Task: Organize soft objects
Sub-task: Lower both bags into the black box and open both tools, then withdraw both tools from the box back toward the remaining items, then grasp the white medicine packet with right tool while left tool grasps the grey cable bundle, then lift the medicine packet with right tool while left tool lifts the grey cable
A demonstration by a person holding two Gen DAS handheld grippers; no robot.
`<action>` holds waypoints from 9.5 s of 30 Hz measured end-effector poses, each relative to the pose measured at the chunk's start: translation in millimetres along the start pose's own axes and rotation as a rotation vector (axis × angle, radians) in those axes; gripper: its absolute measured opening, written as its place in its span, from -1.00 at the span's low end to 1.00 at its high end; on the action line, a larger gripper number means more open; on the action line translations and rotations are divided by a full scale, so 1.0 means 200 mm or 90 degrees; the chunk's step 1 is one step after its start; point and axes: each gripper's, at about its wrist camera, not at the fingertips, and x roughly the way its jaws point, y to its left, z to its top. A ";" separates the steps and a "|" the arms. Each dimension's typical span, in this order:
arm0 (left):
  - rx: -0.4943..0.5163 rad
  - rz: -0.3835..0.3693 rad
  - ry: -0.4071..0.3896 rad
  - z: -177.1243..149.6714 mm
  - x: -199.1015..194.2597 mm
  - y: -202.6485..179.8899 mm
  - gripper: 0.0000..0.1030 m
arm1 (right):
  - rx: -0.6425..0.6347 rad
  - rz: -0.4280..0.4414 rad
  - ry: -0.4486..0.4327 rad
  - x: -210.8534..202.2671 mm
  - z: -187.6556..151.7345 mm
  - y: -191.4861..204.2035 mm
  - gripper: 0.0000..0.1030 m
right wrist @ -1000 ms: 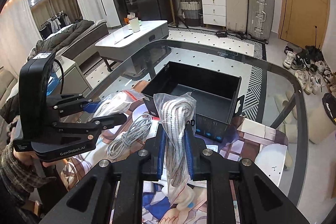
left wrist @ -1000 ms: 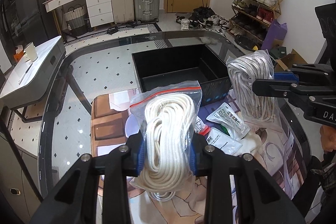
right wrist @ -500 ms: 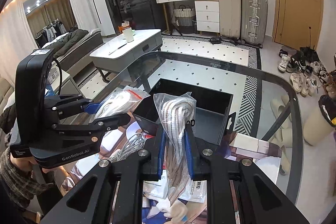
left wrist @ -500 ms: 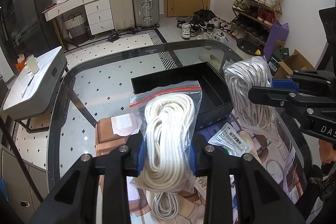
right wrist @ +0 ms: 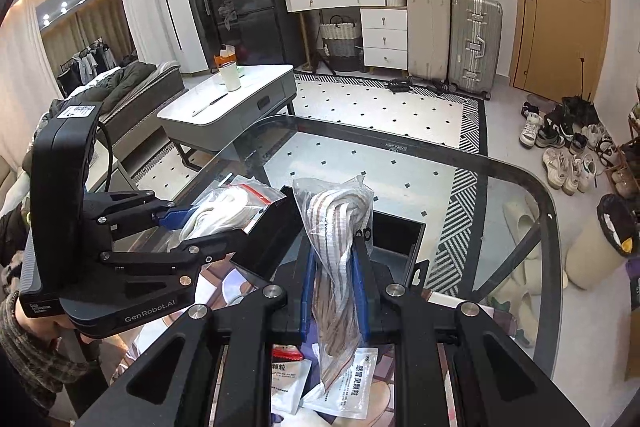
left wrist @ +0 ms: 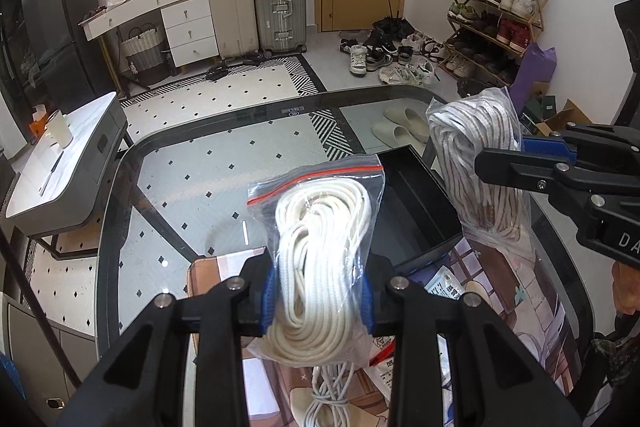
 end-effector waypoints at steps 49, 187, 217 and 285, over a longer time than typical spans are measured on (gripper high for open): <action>-0.014 -0.041 0.115 0.08 0.52 -0.07 -0.15 | 0.024 0.003 0.141 0.68 0.06 -0.20 -0.60; 0.007 -0.002 0.095 -0.66 0.27 0.05 1.00 | -0.006 -0.071 0.233 0.60 -0.67 -0.13 0.92; 0.031 -0.026 0.067 -0.64 0.21 -0.07 -0.45 | -0.023 -0.060 0.231 0.55 -0.64 -0.10 -0.33; -0.003 -0.075 -0.025 -0.37 -0.09 -0.06 -0.47 | -0.021 0.016 0.121 0.17 -0.40 -0.01 -0.49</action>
